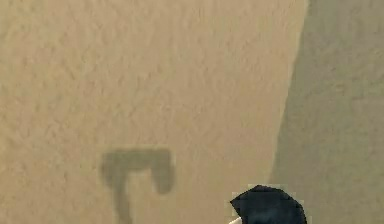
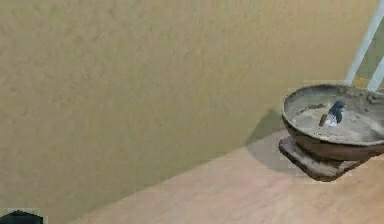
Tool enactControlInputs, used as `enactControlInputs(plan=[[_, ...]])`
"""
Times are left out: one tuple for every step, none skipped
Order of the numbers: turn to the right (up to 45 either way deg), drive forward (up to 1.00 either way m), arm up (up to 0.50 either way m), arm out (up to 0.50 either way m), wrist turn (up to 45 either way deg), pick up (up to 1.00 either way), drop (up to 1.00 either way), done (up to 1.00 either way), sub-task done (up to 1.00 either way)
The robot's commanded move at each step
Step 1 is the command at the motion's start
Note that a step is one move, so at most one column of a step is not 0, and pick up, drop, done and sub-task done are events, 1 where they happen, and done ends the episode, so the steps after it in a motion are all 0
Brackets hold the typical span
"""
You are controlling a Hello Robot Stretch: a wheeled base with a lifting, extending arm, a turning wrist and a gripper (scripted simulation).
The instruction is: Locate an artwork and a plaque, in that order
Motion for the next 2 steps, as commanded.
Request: enactControlInputs(plan=[[-45.0,0.00,0.00,0.00,0.0,0.00,0.00,0.00,0.00],[-21.0,0.00,0.00,0.00,0.0,0.00,0.00,0.00,0.00]])
